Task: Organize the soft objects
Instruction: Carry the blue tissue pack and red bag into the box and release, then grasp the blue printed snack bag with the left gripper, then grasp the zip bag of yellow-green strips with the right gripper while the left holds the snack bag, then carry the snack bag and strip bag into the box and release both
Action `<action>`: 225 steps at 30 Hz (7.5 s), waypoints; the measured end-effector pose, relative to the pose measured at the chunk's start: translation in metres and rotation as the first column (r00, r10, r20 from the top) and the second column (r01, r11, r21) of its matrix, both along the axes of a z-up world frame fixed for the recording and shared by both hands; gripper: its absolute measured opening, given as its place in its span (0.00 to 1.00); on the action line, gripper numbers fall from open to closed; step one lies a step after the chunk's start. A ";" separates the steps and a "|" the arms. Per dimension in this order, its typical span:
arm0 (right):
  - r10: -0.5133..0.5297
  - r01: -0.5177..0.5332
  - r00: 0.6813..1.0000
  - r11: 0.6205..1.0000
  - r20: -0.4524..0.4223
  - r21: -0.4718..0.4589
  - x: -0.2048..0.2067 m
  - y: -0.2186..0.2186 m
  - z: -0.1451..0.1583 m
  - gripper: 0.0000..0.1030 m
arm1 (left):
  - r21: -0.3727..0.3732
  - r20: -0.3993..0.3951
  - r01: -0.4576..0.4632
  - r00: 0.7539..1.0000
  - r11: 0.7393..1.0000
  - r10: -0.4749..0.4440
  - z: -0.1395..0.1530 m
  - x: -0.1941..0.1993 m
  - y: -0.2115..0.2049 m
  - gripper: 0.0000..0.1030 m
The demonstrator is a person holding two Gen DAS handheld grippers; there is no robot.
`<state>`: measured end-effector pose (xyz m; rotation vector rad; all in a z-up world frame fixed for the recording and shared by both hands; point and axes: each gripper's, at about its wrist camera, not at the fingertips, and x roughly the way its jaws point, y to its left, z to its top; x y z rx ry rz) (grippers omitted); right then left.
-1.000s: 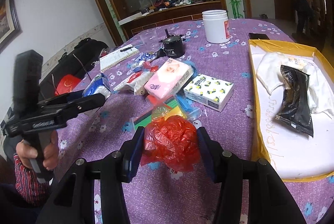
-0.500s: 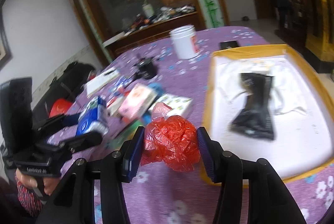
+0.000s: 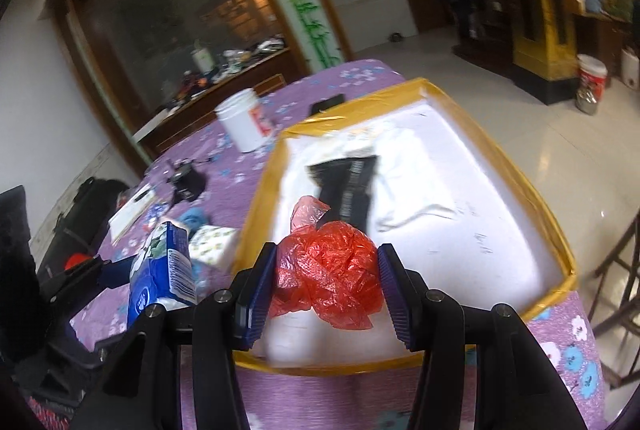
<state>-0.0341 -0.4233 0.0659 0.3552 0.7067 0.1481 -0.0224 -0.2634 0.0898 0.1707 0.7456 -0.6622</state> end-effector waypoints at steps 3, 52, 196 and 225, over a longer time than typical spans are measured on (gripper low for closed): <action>-0.040 0.040 0.999 0.999 -0.015 0.005 0.001 -0.012 -0.007 0.50 | 0.026 0.006 0.033 0.999 0.999 -0.034 -0.006 0.004 -0.023 0.78; -0.084 0.084 0.996 0.996 0.020 0.022 -0.010 -0.027 0.002 0.69 | -0.009 -0.108 0.059 0.992 0.998 -0.060 -0.035 0.019 -0.051 0.90; 0.375 -0.370 0.926 0.924 0.036 -0.100 0.003 0.202 -0.016 0.38 | 0.105 0.243 -0.591 0.795 0.800 0.556 -0.039 -0.027 0.156 0.51; 0.296 -0.294 0.951 0.955 0.091 -0.033 -0.003 0.160 0.006 0.38 | 0.152 0.374 -0.564 0.793 0.812 0.481 -0.019 -0.032 0.120 0.51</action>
